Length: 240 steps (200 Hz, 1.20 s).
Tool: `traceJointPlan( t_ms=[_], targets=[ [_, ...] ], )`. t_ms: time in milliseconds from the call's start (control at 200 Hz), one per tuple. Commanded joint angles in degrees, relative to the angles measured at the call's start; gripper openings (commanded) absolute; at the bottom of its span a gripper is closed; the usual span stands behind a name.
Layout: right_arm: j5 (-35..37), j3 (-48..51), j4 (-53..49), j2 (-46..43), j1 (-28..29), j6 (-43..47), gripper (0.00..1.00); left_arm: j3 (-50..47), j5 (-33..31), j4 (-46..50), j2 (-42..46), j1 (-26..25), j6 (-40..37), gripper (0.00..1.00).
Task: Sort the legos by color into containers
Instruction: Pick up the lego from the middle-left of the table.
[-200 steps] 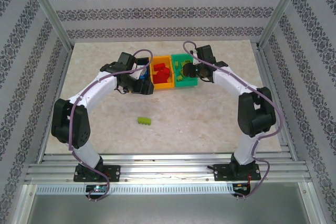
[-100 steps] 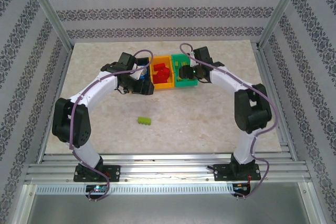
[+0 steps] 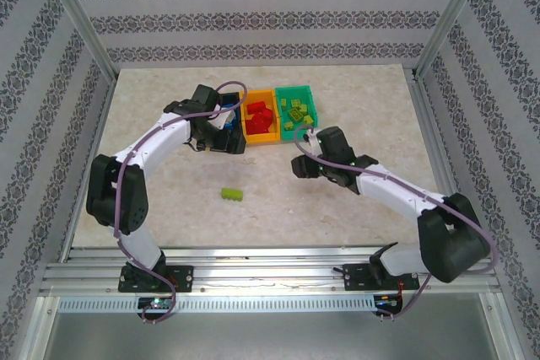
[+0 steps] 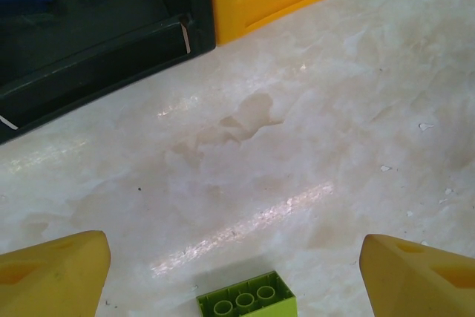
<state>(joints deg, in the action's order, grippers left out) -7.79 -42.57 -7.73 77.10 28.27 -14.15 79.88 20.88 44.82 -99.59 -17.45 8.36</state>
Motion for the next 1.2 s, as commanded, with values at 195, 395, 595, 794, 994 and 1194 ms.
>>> traceJointPlan(
  t_ms=[195,395,595,794,994,1194],
  targets=[
    [-1.3,10.9,15.1,-5.2,-0.7,-3.5,0.57,0.6,1.0,5.8,0.0,-1.3,4.0,0.88],
    [-1.7,10.7,16.5,-4.2,-0.8,-3.5,0.57,-11.1,0.2,2.0,5.3,-4.7,10.2,0.9],
    [-3.4,10.7,17.3,-3.2,-0.9,-4.2,0.57,-17.3,-3.0,0.2,6.3,-9.6,14.5,0.91],
    [-3.7,10.6,17.6,-3.0,-0.9,-4.4,0.57,-17.1,-7.1,-0.8,1.3,-14.5,16.1,0.92],
    [-3.4,10.7,17.5,-3.5,-1.2,-4.3,0.57,-14.5,-12.8,2.7,-2.1,-16.5,15.5,0.92],
    [-3.8,10.7,17.6,-3.4,-1.4,-4.4,0.57,-14.5,-12.7,1.8,-3.2,-16.8,15.3,0.84]
  ],
)
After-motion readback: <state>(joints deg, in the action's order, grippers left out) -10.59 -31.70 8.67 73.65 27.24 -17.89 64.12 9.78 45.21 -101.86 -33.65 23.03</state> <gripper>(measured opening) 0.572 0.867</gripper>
